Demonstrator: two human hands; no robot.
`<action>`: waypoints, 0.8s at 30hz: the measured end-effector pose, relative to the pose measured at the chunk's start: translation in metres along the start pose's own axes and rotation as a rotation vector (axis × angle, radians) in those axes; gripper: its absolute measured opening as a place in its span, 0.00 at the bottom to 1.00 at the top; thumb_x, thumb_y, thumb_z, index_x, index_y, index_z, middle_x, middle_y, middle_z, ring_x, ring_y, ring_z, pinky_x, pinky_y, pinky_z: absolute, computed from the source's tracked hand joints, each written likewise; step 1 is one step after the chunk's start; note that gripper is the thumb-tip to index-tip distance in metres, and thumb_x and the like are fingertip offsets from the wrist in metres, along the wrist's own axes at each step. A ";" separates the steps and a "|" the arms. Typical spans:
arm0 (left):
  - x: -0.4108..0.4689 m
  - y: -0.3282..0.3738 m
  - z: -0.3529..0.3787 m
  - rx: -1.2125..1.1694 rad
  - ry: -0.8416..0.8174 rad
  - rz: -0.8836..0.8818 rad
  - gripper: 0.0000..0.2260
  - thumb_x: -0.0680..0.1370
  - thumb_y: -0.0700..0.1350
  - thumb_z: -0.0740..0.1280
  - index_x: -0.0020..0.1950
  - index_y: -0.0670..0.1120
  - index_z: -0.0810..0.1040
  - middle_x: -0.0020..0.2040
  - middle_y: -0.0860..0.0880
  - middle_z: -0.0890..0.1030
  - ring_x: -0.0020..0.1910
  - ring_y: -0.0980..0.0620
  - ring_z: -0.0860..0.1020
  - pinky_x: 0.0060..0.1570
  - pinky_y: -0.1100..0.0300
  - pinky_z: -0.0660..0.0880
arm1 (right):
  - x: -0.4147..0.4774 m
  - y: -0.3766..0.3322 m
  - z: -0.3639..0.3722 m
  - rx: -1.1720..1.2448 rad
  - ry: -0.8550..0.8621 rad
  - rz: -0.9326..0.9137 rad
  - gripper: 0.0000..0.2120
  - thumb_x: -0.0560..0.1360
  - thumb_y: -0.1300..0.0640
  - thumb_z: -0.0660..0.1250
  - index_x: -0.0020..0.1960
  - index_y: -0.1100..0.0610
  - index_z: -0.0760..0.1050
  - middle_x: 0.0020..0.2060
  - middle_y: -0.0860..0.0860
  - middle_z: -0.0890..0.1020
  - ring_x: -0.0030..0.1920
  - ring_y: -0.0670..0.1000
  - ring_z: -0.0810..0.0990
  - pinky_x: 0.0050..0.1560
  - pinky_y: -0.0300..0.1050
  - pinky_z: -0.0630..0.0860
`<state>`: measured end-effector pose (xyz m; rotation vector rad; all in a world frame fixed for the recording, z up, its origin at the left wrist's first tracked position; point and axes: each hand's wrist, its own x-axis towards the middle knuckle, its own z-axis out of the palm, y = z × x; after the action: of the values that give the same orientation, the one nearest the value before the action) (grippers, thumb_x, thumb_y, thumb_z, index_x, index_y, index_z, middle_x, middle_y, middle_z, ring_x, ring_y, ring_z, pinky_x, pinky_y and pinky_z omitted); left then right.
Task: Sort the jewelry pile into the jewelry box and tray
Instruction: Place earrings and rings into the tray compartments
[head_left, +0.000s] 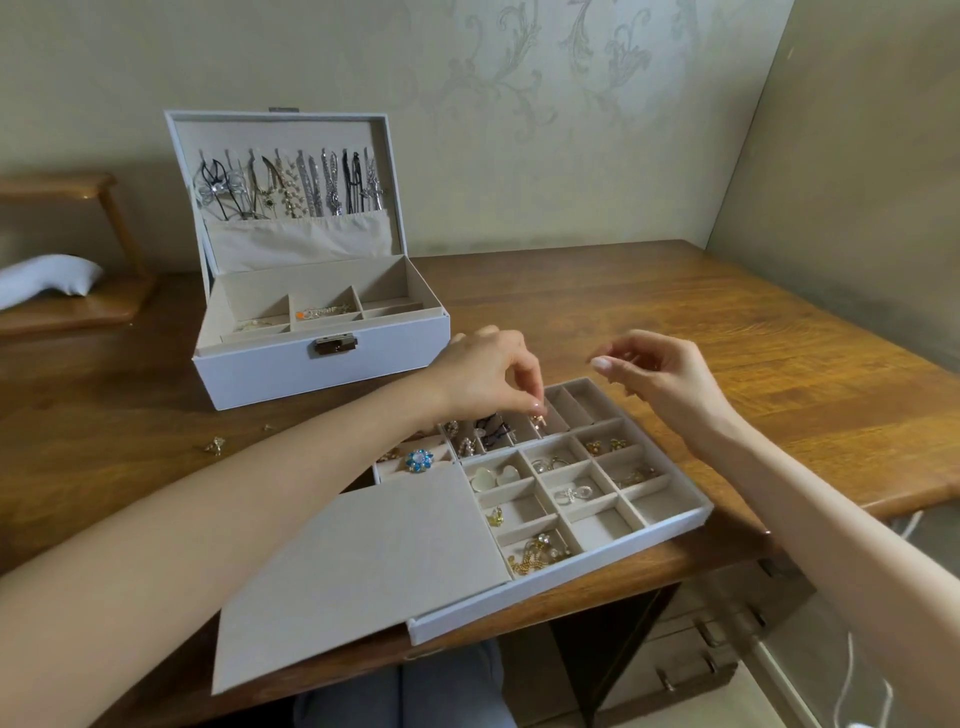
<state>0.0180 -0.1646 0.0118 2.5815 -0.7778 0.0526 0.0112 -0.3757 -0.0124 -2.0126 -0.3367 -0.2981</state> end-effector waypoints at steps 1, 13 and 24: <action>0.001 0.000 0.001 0.050 -0.012 -0.007 0.05 0.71 0.53 0.73 0.37 0.57 0.78 0.44 0.56 0.72 0.49 0.55 0.68 0.52 0.55 0.64 | 0.000 0.005 -0.002 0.020 0.021 0.024 0.03 0.71 0.57 0.72 0.42 0.56 0.80 0.34 0.49 0.78 0.32 0.42 0.72 0.33 0.32 0.69; 0.017 0.011 -0.003 0.110 -0.159 -0.012 0.05 0.69 0.51 0.75 0.36 0.53 0.81 0.51 0.55 0.71 0.55 0.55 0.63 0.59 0.52 0.59 | -0.004 0.020 -0.004 0.173 -0.092 0.126 0.06 0.72 0.63 0.71 0.42 0.53 0.83 0.49 0.55 0.82 0.47 0.51 0.78 0.51 0.40 0.74; 0.020 0.009 -0.006 0.115 -0.180 0.028 0.05 0.70 0.51 0.74 0.36 0.54 0.80 0.50 0.56 0.70 0.54 0.56 0.64 0.56 0.55 0.58 | -0.005 0.019 0.001 -0.084 -0.322 -0.058 0.06 0.69 0.54 0.74 0.44 0.44 0.83 0.63 0.43 0.72 0.64 0.44 0.68 0.58 0.40 0.68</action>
<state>0.0304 -0.1795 0.0239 2.7114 -0.8999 -0.1324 0.0130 -0.3835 -0.0302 -2.1376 -0.5929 -0.0221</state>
